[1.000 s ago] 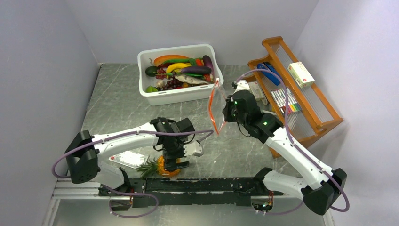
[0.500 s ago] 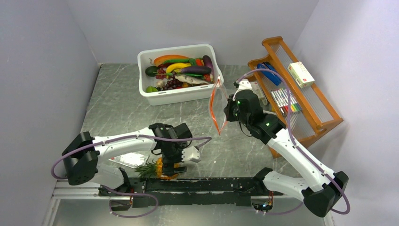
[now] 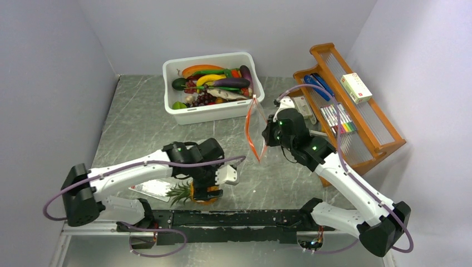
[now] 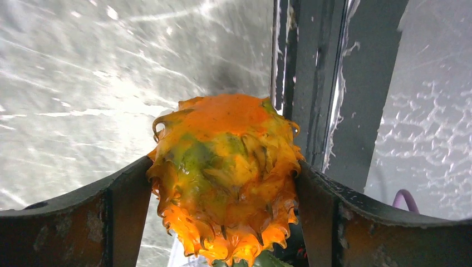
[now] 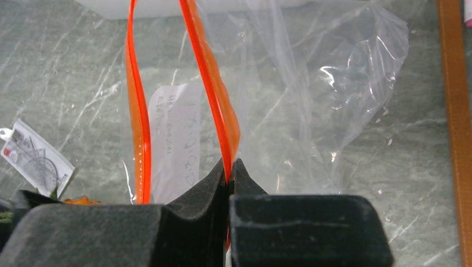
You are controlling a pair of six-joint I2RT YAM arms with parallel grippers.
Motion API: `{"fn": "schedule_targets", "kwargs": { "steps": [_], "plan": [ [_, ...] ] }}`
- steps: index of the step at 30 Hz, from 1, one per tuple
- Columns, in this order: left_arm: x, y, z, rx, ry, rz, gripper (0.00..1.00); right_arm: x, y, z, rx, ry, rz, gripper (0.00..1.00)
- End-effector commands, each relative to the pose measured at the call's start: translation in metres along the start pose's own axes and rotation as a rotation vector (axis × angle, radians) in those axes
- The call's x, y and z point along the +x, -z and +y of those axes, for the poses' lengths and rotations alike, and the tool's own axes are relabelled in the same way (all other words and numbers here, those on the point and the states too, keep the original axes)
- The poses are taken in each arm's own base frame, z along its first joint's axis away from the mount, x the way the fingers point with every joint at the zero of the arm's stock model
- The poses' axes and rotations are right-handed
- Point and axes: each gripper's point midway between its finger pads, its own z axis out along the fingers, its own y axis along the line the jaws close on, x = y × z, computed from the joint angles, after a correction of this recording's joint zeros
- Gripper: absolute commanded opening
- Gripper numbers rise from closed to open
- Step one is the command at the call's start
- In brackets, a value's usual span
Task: Place the food in the zip-top bag and seal the zipper
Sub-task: Pick up the fake fruit from the center of the board.
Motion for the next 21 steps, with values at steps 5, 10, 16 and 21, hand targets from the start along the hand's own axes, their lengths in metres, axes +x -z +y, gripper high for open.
{"fn": "schedule_targets", "kwargs": {
  "steps": [5,10,16,21],
  "plan": [
    [-0.061,0.063,0.025,-0.252,-0.026,-0.357,0.46,0.013,-0.004,0.006,-0.038,-0.027,0.042,0.0],
    [-0.103,0.147,0.049,-0.446,0.127,-0.663,0.37,0.02,-0.005,0.008,-0.057,-0.045,0.055,0.0],
    [-0.161,0.248,0.027,-0.46,0.136,-1.265,0.37,0.023,-0.01,0.032,-0.172,-0.107,0.069,0.0],
    [-0.153,0.319,0.014,-0.53,0.149,-1.703,0.34,0.018,-0.013,0.051,-0.251,-0.14,0.081,0.0]
  ]
}}
